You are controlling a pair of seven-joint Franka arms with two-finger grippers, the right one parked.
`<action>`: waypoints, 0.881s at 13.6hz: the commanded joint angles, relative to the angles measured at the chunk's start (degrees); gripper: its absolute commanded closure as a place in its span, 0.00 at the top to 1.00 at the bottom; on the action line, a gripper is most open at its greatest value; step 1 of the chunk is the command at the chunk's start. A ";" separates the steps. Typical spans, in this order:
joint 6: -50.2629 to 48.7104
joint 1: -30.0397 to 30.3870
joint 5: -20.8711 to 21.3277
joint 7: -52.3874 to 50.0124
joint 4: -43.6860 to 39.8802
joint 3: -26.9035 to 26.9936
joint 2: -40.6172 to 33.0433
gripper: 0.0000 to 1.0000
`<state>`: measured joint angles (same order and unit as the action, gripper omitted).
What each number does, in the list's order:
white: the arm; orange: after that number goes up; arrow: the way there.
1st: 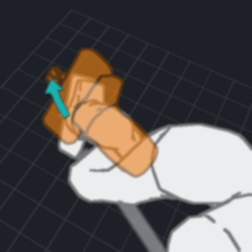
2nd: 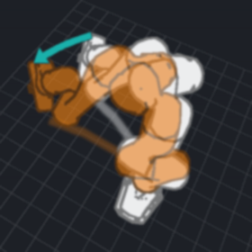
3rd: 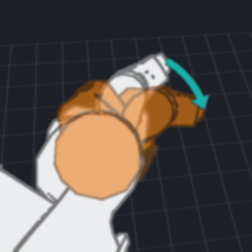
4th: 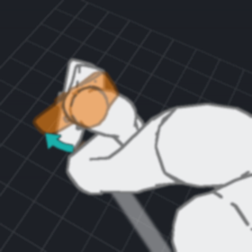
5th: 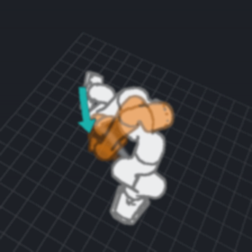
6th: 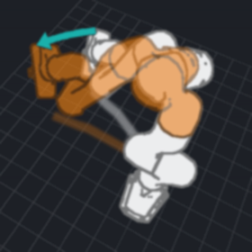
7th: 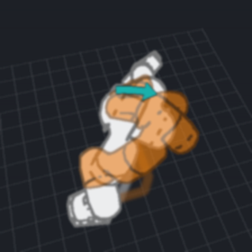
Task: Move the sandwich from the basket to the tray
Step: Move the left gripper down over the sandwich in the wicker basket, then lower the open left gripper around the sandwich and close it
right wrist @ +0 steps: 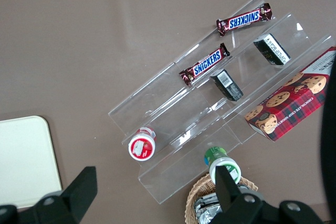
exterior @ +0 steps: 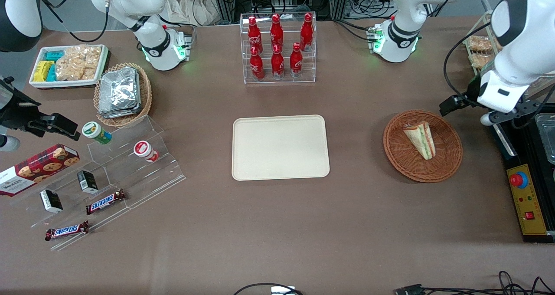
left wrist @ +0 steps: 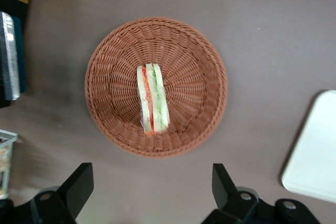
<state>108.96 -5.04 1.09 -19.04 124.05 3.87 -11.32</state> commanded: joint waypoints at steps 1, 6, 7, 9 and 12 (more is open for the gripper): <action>8.78 -0.14 -0.13 -1.88 8.56 0.61 -3.10 1.00; 31.27 1.17 -0.04 -2.06 21.31 1.76 1.55 1.00; 34.88 1.17 -0.04 -2.06 22.10 1.84 3.92 1.00; 40.43 1.17 -0.21 -2.06 22.29 2.28 8.93 1.00; 46.06 1.17 -0.39 -2.41 22.90 2.46 14.39 1.00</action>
<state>151.73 -3.87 1.05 -20.62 147.03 6.22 -0.04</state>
